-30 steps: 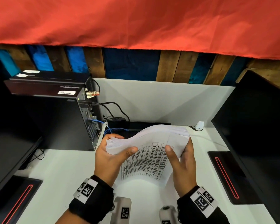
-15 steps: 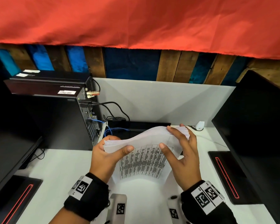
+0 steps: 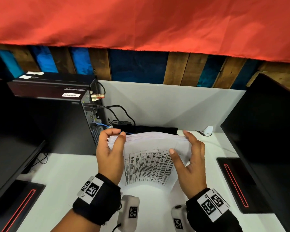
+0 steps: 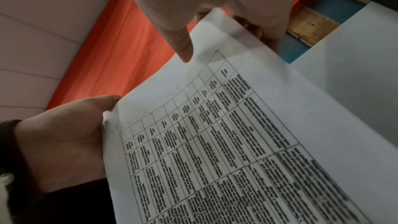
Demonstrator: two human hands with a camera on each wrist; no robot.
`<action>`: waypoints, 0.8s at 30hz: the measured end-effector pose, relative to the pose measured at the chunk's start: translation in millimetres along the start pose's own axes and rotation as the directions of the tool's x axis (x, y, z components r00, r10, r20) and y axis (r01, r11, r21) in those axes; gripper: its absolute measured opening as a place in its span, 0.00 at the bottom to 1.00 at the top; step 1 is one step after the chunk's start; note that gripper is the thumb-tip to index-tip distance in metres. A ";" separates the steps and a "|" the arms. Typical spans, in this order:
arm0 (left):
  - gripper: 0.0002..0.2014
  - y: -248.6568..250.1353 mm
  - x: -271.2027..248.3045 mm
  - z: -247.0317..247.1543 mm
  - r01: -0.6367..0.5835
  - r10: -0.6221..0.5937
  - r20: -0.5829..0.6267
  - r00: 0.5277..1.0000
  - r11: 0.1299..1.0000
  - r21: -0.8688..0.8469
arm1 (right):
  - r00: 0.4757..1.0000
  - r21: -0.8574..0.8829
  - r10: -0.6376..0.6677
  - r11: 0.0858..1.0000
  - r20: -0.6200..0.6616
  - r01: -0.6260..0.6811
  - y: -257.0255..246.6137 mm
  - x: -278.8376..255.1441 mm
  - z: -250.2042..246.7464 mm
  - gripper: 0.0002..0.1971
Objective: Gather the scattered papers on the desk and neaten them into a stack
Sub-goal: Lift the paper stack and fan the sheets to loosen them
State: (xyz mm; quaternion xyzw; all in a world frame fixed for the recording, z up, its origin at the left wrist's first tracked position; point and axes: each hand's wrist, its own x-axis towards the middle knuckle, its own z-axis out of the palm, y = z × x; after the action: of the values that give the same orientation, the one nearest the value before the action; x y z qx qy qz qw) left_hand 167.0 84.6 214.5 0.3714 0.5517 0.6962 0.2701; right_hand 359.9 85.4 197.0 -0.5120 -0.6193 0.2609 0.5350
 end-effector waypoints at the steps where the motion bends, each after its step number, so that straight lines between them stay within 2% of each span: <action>1: 0.08 -0.7 0.6 -0.3 0.004 -0.004 0.011 1.000 1.000 0.001 | 1.000 0.084 0.017 0.996 -0.019 -0.015 2.5 -0.4 -0.1 0.36; 3: 0.04 -0.2 1.4 -0.2 0.004 -0.005 0.032 0.999 1.000 0.008 | 0.988 0.295 0.153 0.945 -0.027 -0.139 9.6 0.0 -0.6 0.44; 4: 0.03 -0.3 1.6 -0.6 0.009 -0.009 0.037 0.999 1.000 0.010 | 0.972 0.364 0.234 0.905 0.002 -0.219 13.8 0.3 -0.9 0.44; 5: 0.04 -1.3 2.1 -1.5 0.019 -0.019 0.044 0.999 1.000 0.005 | 0.952 0.387 0.302 0.873 0.052 -0.298 18.0 0.9 -0.4 0.40; 7: 0.07 -3.7 3.6 -3.5 0.052 -0.051 0.075 0.996 0.999 -0.008 | 0.902 0.337 0.406 0.837 0.146 -0.431 26.4 3.1 1.9 0.24; 8: 0.08 -4.4 4.3 -4.6 0.067 -0.066 0.092 0.994 0.998 -0.006 | 0.884 0.304 0.440 0.830 0.158 -0.468 29.2 3.8 3.1 0.19; 10: 0.08 -2.2 5.7 -6.9 0.077 -0.078 0.113 0.991 0.997 0.012 | 0.876 0.276 0.464 0.832 0.130 -0.482 30.4 6.2 4.8 0.14; 12: 0.07 5.8 8.5 -12.0 0.006 -0.013 0.121 0.993 0.998 0.059 | 0.895 0.274 0.439 0.853 0.083 -0.444 24.9 11.2 4.0 0.15; 14: 0.16 19.2 13.0 -20.0 -0.145 0.118 0.181 0.976 0.978 0.147 | 0.922 0.248 0.381 0.888 0.070 -0.386 15.6 18.8 -0.9 0.16; 15: 0.22 27.1 15.3 -24.1 -0.234 0.175 0.251 0.952 0.945 0.228 | 0.936 0.211 0.343 0.912 0.082 -0.352 10.1 23.4 -3.7 0.17; 17: 0.32 43.2 17.9 -27.2 -0.442 0.234 0.460 0.857 0.793 0.420 | 0.963 0.104 0.234 0.963 0.133 -0.249 -1.9 32.5 -10.5 0.20; 19: 0.36 50.0 17.1 -23.9 -0.586 0.220 0.609 0.762 0.636 0.503 | 0.976 0.009 0.107 0.994 0.191 -0.111 -17.2 37.9 -16.6 0.23; 20: 0.34 49.3 15.8 -21.0 -0.608 0.206 0.639 0.741 0.610 0.509 | 0.977 -0.042 0.029 0.999 0.213 -0.021 -24.5 39.1 -19.9 0.22; 22: 0.25 40.3 12.7 -18.8 -0.586 0.170 0.647 0.743 0.633 0.506 | 0.964 -0.120 -0.095 0.985 0.249 0.128 -35.9 40.9 -23.4 0.18; 24: 0.13 29.6 7.8 -18.3 -0.507 0.089 0.631 0.770 0.685 0.522 | 0.959 -0.124 -0.102 0.982 0.264 0.139 -37.9 40.6 -25.6 0.16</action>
State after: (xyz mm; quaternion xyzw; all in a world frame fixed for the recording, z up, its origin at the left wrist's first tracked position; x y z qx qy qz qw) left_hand 148.6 73.1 242.8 0.7178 0.5866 0.3462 0.1442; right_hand 374.2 103.8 253.5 -0.4719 -0.7304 0.2472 0.4275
